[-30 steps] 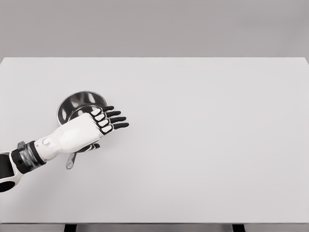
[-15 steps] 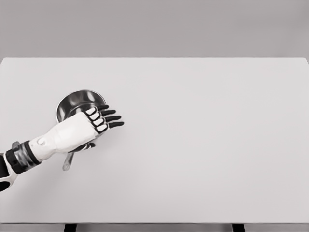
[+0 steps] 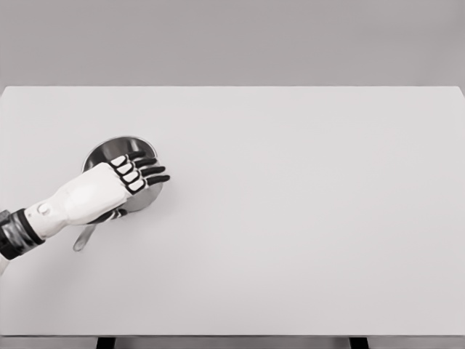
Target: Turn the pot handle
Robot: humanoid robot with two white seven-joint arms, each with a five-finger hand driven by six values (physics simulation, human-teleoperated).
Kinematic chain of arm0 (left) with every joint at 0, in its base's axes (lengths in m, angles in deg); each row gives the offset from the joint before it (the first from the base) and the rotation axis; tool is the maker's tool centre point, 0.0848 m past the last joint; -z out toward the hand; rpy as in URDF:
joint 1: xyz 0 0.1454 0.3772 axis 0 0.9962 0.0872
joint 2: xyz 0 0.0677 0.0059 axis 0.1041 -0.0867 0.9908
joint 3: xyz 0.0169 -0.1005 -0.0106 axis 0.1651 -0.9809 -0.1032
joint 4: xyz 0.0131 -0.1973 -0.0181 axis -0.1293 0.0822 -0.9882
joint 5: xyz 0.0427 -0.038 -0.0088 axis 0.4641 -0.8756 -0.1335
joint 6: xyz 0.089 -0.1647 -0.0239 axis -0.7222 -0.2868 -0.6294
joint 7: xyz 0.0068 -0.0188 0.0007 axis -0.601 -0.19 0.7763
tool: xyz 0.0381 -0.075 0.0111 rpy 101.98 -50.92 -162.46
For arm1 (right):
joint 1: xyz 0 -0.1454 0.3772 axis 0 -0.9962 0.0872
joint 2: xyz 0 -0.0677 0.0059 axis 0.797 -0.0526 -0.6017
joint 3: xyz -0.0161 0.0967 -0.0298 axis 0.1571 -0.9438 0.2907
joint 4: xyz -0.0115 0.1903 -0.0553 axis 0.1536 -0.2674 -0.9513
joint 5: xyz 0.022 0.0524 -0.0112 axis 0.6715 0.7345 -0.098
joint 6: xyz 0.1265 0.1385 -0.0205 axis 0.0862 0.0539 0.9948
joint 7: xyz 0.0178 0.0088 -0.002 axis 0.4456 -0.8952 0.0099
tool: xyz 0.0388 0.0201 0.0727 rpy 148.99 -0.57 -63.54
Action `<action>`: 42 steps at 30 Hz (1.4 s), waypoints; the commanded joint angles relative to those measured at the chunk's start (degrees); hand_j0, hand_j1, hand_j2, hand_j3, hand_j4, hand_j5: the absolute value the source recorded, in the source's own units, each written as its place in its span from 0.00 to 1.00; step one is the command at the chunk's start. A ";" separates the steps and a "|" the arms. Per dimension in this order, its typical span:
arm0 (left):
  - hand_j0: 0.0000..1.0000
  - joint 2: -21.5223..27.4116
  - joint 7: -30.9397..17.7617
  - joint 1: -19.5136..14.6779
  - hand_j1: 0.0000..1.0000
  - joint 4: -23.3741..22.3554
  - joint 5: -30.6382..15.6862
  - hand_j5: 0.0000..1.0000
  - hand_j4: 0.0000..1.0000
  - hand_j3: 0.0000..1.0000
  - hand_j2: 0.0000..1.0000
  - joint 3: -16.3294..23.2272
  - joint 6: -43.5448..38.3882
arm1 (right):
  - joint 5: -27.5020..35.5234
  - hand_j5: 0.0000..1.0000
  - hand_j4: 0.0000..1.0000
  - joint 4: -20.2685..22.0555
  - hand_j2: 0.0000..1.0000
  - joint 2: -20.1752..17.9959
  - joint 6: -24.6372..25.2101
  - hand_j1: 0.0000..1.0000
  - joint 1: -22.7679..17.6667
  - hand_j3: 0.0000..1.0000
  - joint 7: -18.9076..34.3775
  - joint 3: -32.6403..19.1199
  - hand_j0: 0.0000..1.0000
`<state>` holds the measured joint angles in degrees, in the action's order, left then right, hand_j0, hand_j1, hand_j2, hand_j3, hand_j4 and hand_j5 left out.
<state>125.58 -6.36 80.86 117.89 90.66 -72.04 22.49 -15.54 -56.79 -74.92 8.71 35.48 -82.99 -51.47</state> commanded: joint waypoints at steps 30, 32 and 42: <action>1.00 2.94 0.12 5.45 1.00 -2.10 -0.49 1.00 1.00 1.00 1.00 -10.51 0.02 | 0.05 1.00 1.00 0.00 1.00 0.00 -0.04 1.00 0.00 1.00 0.00 -0.09 1.00; 1.00 3.02 0.12 5.45 1.00 -2.71 -0.49 1.00 1.00 1.00 1.00 -11.13 0.02 | 0.05 1.00 1.00 0.00 1.00 0.00 -0.04 1.00 0.00 1.00 0.00 -0.09 1.00; 1.00 3.02 0.12 6.15 1.00 -5.96 -0.49 1.00 1.00 1.00 1.00 -14.56 0.02 | 0.05 1.00 1.00 0.00 1.00 0.00 -0.04 1.00 0.00 1.00 0.00 0.00 1.00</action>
<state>128.54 -6.27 87.01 112.51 90.56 -85.95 22.49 -15.53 -56.79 -74.92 8.71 35.48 -82.99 -51.47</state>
